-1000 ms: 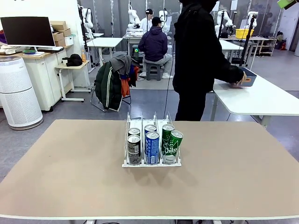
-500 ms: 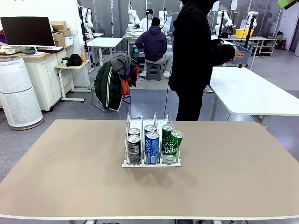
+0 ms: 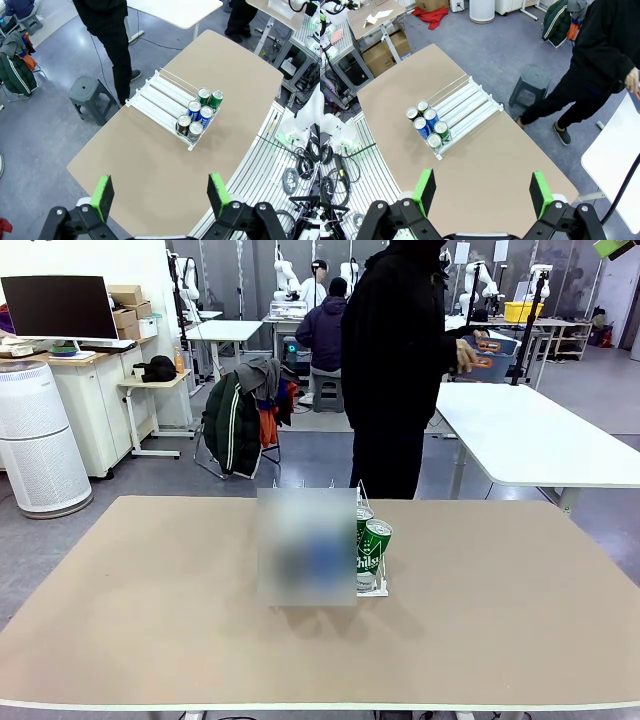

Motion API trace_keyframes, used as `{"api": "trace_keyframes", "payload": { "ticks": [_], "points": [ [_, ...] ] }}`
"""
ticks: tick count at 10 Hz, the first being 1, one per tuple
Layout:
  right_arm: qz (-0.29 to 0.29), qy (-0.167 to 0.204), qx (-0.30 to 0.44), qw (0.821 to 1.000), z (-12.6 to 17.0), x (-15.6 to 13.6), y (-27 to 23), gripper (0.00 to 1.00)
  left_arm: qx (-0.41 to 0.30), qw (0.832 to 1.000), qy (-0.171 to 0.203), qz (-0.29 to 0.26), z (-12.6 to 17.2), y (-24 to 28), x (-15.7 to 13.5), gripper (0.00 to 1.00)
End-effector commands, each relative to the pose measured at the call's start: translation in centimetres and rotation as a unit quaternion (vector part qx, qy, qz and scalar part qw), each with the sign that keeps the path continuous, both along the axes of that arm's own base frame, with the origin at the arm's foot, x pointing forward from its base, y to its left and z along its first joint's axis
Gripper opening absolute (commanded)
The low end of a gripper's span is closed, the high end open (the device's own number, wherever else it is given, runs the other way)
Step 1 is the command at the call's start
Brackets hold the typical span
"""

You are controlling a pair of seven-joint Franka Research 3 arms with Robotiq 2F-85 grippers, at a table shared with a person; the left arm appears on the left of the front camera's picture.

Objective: Fill the beverage cans into the dispenser.
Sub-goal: Pick up the Ionic drink handed by the human.

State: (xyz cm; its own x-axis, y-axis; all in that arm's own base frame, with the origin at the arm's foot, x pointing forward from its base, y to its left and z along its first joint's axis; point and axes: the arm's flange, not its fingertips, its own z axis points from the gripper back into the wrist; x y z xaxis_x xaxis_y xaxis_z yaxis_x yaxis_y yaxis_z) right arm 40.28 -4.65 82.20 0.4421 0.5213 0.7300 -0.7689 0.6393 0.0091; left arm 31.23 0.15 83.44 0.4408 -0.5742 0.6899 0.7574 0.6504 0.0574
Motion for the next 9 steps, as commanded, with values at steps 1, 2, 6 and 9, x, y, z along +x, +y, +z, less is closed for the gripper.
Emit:
{"api": "trace_keyframes", "payload": {
  "ticks": [1,2,6,9],
  "points": [
    [0.000,0.000,0.001,1.000,-0.06,-0.03,-0.01,1.00,-0.002,1.000,-0.001,-0.003,0.04,0.00,-0.03,1.00],
    [0.000,0.000,0.001,1.000,-0.06,-0.03,-0.01,1.00,-0.002,1.000,-0.001,-0.003,0.04,0.00,-0.03,1.00],
    [0.000,0.000,0.001,1.000,-0.06,-0.03,-0.01,1.00,-0.002,1.000,-0.001,-0.003,0.04,0.00,-0.03,1.00],
    [0.000,0.000,0.001,1.000,-0.06,-0.03,-0.01,1.00,-0.002,1.000,-0.001,-0.003,0.04,0.00,-0.03,1.00]
  ]
}}
